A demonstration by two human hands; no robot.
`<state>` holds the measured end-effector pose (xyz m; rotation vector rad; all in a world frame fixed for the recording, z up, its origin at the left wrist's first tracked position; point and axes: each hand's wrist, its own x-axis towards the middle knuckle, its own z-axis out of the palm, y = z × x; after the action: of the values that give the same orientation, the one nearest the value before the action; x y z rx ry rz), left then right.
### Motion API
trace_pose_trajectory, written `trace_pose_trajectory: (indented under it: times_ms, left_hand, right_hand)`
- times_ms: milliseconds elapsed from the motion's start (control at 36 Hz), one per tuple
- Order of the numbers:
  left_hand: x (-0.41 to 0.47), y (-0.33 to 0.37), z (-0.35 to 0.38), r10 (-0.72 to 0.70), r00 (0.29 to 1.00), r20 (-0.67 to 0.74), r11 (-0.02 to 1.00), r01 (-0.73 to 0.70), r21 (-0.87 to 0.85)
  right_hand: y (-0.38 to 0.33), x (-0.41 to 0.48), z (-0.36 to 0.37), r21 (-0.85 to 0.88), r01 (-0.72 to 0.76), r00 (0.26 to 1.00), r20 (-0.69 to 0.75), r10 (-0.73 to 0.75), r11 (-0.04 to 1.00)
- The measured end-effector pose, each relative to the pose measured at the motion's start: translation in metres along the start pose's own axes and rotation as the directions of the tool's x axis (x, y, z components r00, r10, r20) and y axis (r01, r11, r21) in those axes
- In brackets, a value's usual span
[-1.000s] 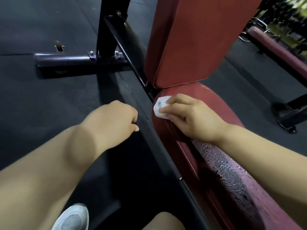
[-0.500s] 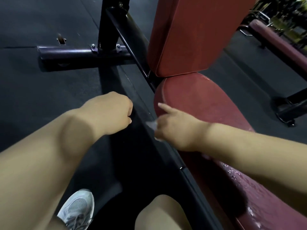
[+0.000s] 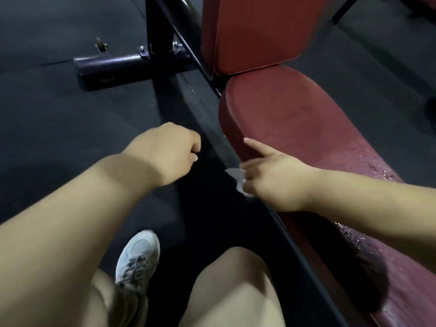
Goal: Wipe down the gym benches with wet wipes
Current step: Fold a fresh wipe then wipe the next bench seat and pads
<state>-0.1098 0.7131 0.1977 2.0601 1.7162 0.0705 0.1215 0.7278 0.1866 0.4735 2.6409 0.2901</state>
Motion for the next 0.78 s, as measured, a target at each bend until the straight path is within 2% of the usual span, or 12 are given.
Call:
trace_pose_trajectory:
  times_ms: [139, 222, 306, 417, 472, 556, 667, 722, 778]
  left_hand:
    - [-0.014, 0.009, -0.007, 0.026, 0.997, 0.073, 0.992, -0.035, 0.120]
    - [-0.011, 0.017, -0.012, 0.068, 0.996, 0.058, 0.993, -0.073, 0.094]
    - [0.003, 0.021, -0.012, 0.149, 0.988, -0.031, 0.983, -0.145, 0.116]
    - [0.028, 0.030, -0.005, 0.282, 0.948, -0.145, 0.959, -0.276, 0.060]
    - [0.038, 0.034, -0.001, 0.360, 0.905, -0.226, 0.931, -0.363, 0.029]
    - [0.044, 0.044, 0.007, 0.450, 0.845, -0.290, 0.879, -0.476, -0.022]
    - [0.053, 0.059, 0.025, 0.536, 0.832, -0.143, 0.837, -0.546, -0.037]
    - [0.058, 0.061, 0.030, 0.531, 0.844, -0.075, 0.841, -0.536, -0.070]
    - [0.061, 0.061, 0.032, 0.519, 0.853, -0.052, 0.844, -0.522, -0.122]
  right_hand:
    - [-0.005, -0.011, 0.002, -0.002, -0.001, 0.994, -0.113, 0.001, 1.000]
    - [-0.004, 0.004, -0.001, -0.024, -0.147, 0.974, -0.179, 0.140, 0.989]
    - [-0.005, 0.011, -0.005, -0.002, -0.249, 0.966, -0.073, 0.248, 0.968]
    - [-0.012, 0.008, 0.009, -0.157, -0.184, 0.973, 0.108, 0.202, 0.970]
    - [-0.021, 0.003, 0.005, -0.128, -0.185, 0.965, 0.164, 0.205, 0.974]
    - [-0.030, -0.015, 0.005, -0.051, -0.194, 0.980, 0.042, 0.196, 0.980]
    - [-0.059, -0.054, 0.011, 0.057, -0.220, 0.975, -0.021, 0.222, 0.974]
    - [-0.079, -0.079, 0.012, 0.109, -0.293, 0.952, -0.053, 0.300, 0.950]
    - [-0.096, -0.098, 0.010, 0.086, -0.366, 0.926, -0.067, 0.372, 0.927]
